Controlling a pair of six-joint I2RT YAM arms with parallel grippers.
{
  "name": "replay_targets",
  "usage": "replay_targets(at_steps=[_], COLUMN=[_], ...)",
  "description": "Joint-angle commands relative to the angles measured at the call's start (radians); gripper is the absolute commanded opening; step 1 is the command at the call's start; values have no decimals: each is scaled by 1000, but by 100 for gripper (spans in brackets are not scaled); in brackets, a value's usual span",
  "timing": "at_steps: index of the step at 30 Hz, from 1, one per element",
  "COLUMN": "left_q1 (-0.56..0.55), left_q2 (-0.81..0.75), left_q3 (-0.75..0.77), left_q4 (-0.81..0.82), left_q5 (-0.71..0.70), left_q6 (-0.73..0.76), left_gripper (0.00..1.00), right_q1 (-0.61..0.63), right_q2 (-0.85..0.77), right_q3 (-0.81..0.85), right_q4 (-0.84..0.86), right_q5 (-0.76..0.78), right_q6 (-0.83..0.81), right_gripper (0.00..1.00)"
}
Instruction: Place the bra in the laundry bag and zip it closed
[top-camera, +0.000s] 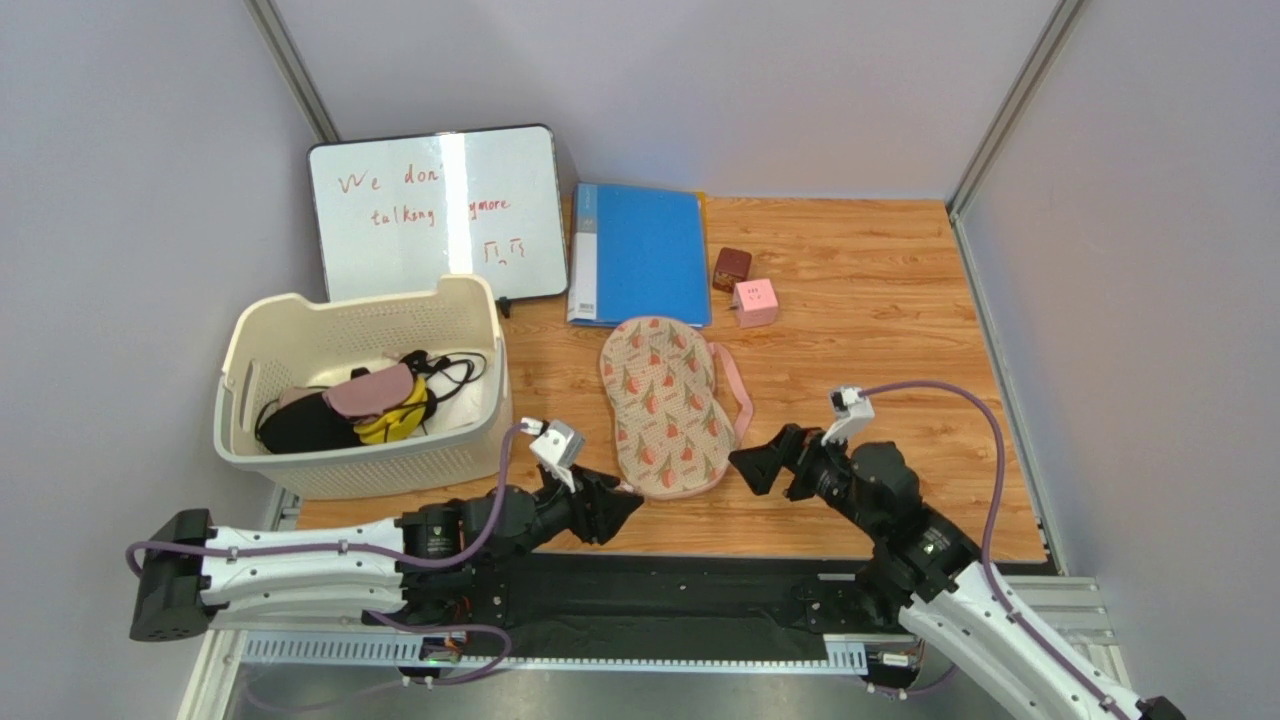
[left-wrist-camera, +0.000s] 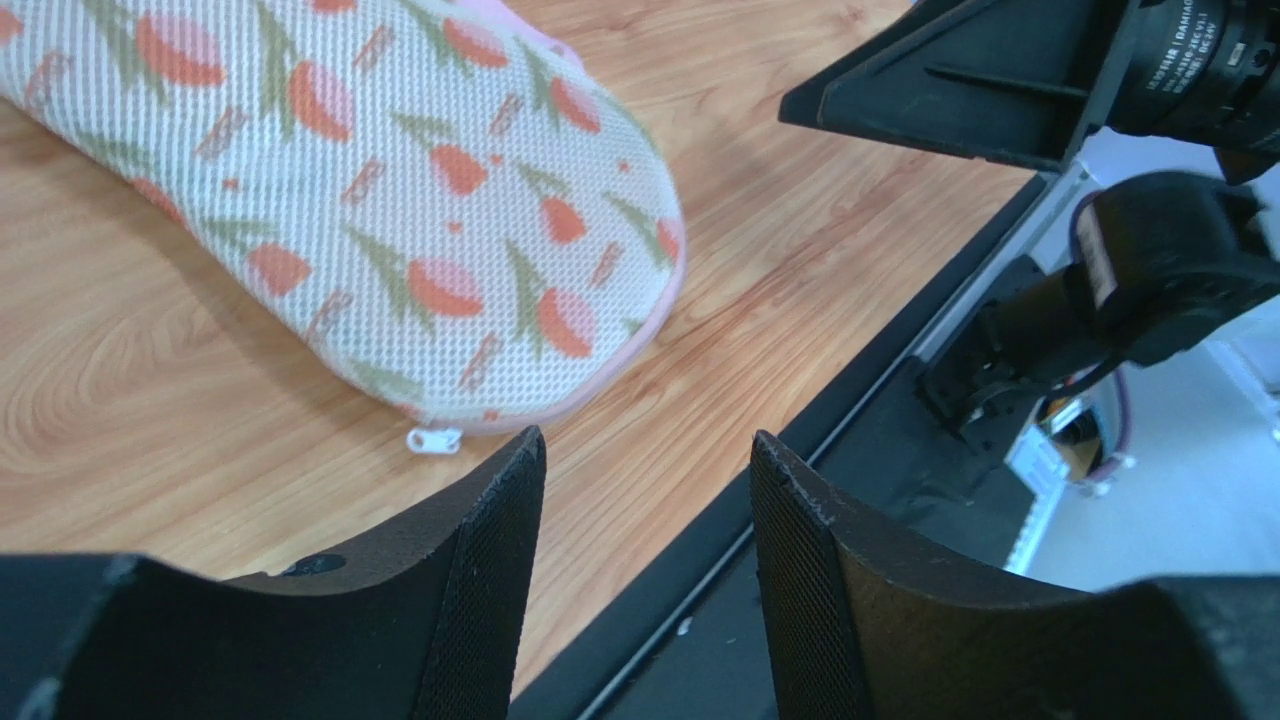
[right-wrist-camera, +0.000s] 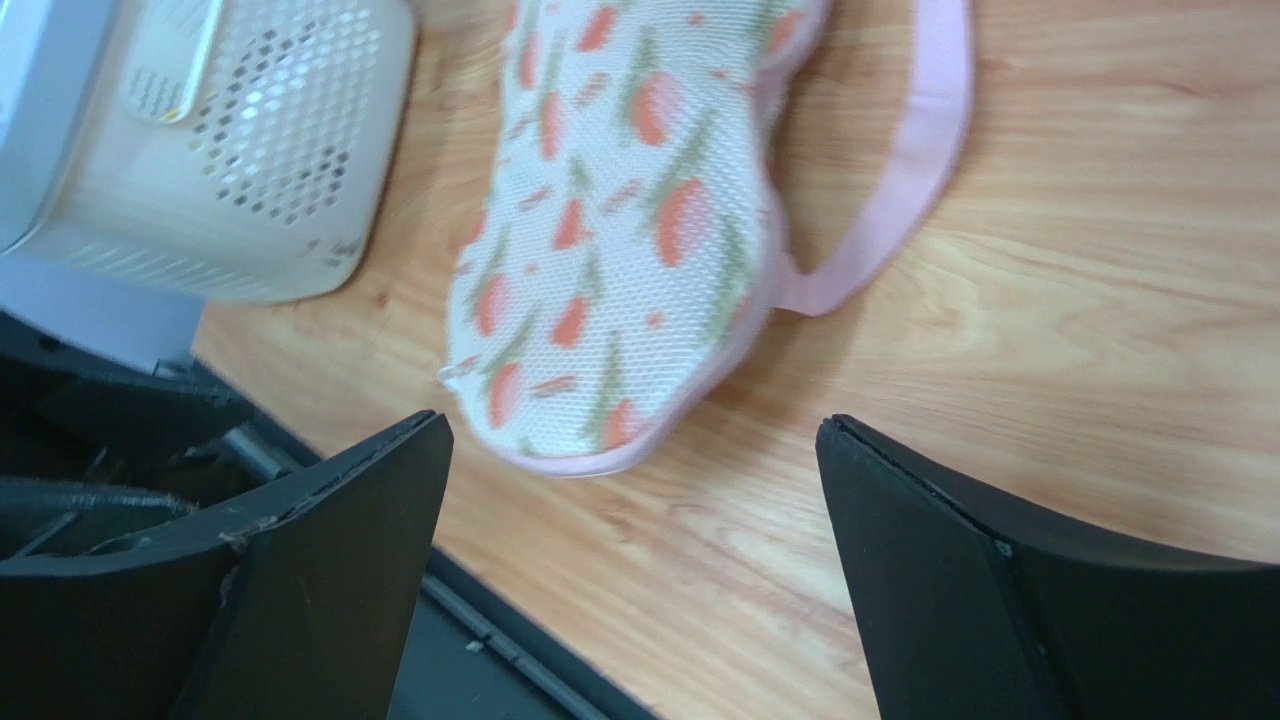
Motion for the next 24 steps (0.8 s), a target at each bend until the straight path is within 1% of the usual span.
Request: replay_targets(at_steps=[1,2,3,4,5,7,8,9,10,11,12,14,17,24], left_q1=[-22,-22,-22,-22,-23,-23,-25,-26,-26,-28,-28,-28,-28,-28], left_q2=[-78,-95,-139,-165,-192,-290,-329,-413,-449,-477,-520,-541,-558,-485], left_q3=[-203,-254,-271,-283,-341,-386,-421,-425,-417,-411,-409,-406,-406,-409], left_q4=[465,481,486,491,494,497,468,399,306,273,250,215,202,216], left_q5=[-65,-57,-47,-19,-10,7,2,1,-1,5,10,6,-7,-37], left_q6=[130,148,156,161,162,154,145,136,139,142,147,147,139,89], left_gripper=[59,59,59,59,59,59,59,59,58,58,58,58,58,58], right_q1=[9,9,9,8,9,8,8,9,9,11,11,11,11,11], right_q2=[-232,-282,-334,-426,-408,-364,-336,-335,-350,-353,-385,-416,-404,-407], right_q3=[-170,-211,-223,-234,-236,-240,-247,-306,-331,-329,-328,-328,-328,-329], right_q4=[160,145,80,41,24,-33,-41,-38,-27,-65,-114,-153,-177,-177], right_q5=[182,183,194,218,235,280,286,283,259,271,286,332,352,335], right_q6=[114,114,123,149,160,223,297,319,332,377,385,419,441,430], right_gripper=[100,100,100,100,100,100,100,100,100,100,100,100,100,100])
